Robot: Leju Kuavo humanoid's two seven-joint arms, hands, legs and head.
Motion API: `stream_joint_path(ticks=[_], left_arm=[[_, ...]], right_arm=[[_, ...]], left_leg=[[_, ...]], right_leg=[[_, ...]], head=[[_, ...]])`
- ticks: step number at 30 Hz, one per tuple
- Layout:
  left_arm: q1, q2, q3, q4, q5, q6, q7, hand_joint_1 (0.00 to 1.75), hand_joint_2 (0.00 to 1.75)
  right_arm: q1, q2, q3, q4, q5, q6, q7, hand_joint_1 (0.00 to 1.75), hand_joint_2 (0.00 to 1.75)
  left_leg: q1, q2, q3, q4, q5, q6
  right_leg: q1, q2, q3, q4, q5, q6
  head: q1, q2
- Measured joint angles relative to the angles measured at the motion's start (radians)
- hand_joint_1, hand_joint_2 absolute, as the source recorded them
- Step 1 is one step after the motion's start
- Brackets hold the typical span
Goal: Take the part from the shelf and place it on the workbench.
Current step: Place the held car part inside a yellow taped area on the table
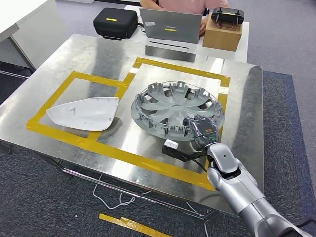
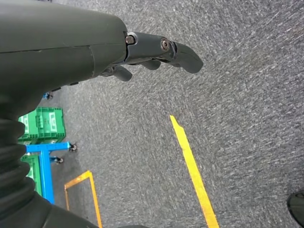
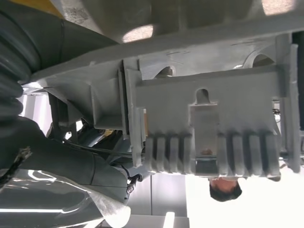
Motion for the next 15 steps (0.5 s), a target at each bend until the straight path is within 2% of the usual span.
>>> stream_joint_path(ticks=[3,7,9,13,15], left_arm=[[0.0,-0.002,0.007,-0.001,-0.008,-0.001,-0.003,0.0,1.75],[0.0,-0.004,0.017,-0.001,-0.016,-0.004,-0.009,0.0,1.75],[0.0,-0.006,0.021,-0.001,-0.019,-0.004,-0.011,0.0,1.75],[0.0,-0.009,0.03,-0.001,-0.021,-0.005,-0.019,0.0,0.0],[0.0,-0.01,0.034,-0.001,-0.022,-0.006,-0.024,0.0,0.0]], right_arm=[[0.006,0.0,0.0,-0.017,-0.003,-0.004,-0.007,1.75,1.75],[0.014,0.0,0.0,-0.045,-0.006,-0.013,-0.02,0.0,0.0],[0.018,0.0,0.001,-0.059,-0.006,-0.016,-0.024,0.0,0.0],[0.029,0.0,0.003,-0.083,-0.009,-0.027,-0.033,0.0,0.0],[0.032,0.0,0.004,-0.091,-0.011,-0.031,-0.035,0.0,0.0]], left_leg=[[0.0,0.0,0.0,0.0,0.0,0.0],[0.0,0.0,0.0,0.0,0.0,0.0],[0.0,0.0,0.0,0.0,0.0,0.0],[0.0,0.0,0.0,0.0,0.0,0.0],[0.0,0.0,0.0,0.0,0.0,0.0]], right_leg=[[0.0,0.0,0.0,0.0,0.0,0.0],[0.0,0.0,0.0,0.0,0.0,0.0],[0.0,0.0,0.0,0.0,0.0,0.0],[0.0,0.0,0.0,0.0,0.0,0.0],[0.0,0.0,0.0,0.0,0.0,0.0]], head=[[0.0,0.0],[0.0,0.0],[0.0,0.0],[0.0,0.0],[0.0,0.0]])
